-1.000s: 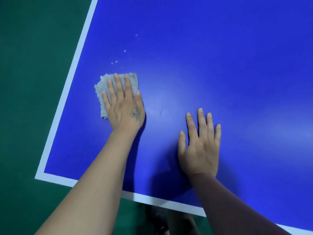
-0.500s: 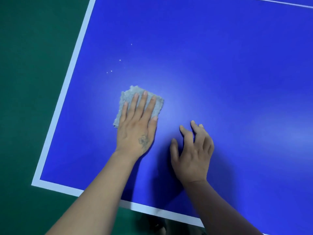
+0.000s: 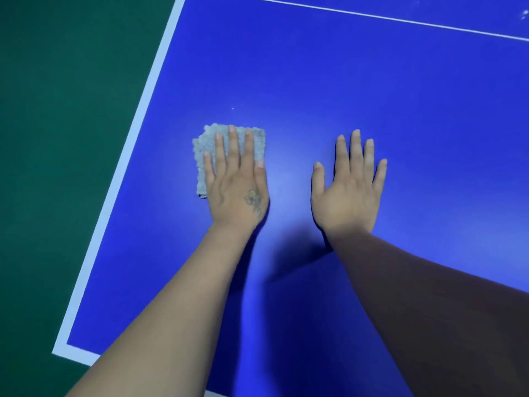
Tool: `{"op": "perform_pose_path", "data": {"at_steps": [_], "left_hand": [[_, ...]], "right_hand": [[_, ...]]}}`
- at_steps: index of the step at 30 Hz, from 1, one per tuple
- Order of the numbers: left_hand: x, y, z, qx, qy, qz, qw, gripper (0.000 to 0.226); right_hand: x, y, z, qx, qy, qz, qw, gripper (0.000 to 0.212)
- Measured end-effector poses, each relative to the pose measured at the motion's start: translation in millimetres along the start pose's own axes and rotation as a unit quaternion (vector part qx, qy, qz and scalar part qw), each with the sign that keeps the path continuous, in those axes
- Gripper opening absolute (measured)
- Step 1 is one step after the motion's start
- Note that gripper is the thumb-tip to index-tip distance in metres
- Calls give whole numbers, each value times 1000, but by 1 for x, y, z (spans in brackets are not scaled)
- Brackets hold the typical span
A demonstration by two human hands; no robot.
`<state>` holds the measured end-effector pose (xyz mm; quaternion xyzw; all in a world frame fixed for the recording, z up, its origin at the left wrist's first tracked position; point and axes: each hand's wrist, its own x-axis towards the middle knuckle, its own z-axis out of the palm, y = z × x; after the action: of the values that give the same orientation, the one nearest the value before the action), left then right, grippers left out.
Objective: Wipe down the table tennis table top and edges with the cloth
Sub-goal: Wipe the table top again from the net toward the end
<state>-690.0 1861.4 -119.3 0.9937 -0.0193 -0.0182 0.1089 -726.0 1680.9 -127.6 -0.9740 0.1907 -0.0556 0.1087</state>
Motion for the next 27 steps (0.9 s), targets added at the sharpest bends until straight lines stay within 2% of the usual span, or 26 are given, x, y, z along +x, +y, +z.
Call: {"op": "perform_pose_path", "data": {"at_steps": [4, 9, 12, 16, 21, 23, 27], "left_hand": [[-15, 18, 5, 26, -20, 120, 992, 59], [-30, 4, -2, 29, -55, 178, 982, 59], [-37, -16, -8, 16, -70, 161, 984, 59], [-33, -43, -18, 16, -64, 93, 993, 60], [38, -31, -14, -12, -42, 5, 999, 64], [72, -13, -7, -15, -19, 1, 1000, 64], [107, 19, 6, -5, -5, 49, 999, 63]], "right_hand": [[2, 0, 1, 1, 9, 2, 1000, 68], [3, -1, 0, -1, 8, 8, 1000, 67], [4, -2, -1, -21, 3, 9, 1000, 68], [5, -2, -1, -39, -3, 7, 999, 69], [7, -2, 0, -48, -4, 7, 999, 67], [8, -1, 0, -46, -5, 7, 999, 66], [7, -1, 2, -49, -9, 4, 999, 66]]}}
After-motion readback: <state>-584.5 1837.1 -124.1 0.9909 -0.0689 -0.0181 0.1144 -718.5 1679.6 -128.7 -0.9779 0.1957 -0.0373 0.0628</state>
